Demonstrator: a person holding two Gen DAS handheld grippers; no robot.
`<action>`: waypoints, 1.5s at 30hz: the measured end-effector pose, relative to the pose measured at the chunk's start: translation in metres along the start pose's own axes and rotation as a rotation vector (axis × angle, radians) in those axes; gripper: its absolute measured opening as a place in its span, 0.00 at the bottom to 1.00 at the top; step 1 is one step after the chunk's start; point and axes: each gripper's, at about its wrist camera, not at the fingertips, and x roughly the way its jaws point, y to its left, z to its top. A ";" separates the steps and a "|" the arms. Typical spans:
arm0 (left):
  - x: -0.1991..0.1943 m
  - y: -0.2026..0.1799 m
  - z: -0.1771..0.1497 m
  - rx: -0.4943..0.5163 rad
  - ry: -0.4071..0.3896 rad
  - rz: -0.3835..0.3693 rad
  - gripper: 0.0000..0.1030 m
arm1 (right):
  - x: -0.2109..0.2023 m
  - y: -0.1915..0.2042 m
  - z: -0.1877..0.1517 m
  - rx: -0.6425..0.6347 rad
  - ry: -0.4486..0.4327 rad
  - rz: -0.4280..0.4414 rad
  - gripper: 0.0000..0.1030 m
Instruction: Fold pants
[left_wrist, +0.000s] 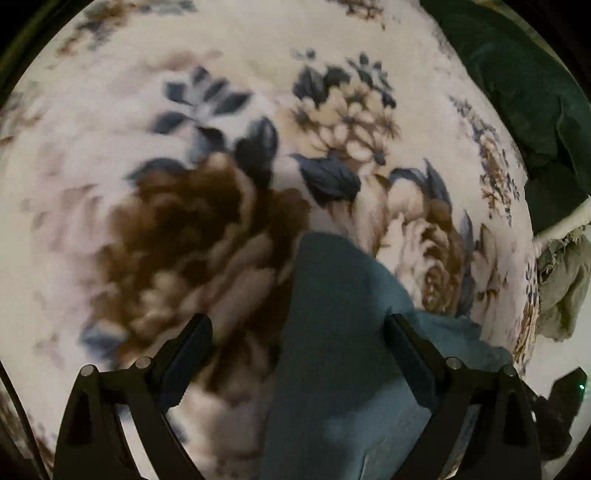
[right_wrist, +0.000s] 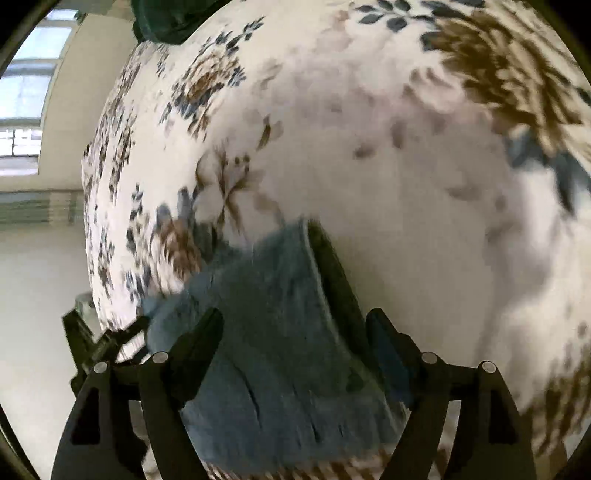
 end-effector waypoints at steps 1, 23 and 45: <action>0.004 0.000 0.002 0.001 0.004 -0.008 0.89 | 0.010 -0.001 0.008 0.009 0.008 0.015 0.79; -0.040 0.019 -0.088 0.009 -0.019 -0.082 0.82 | -0.001 -0.059 -0.067 0.114 0.199 0.034 0.71; 0.011 0.038 -0.122 -0.046 0.061 -0.227 1.00 | 0.083 -0.055 -0.120 0.074 0.214 0.340 0.84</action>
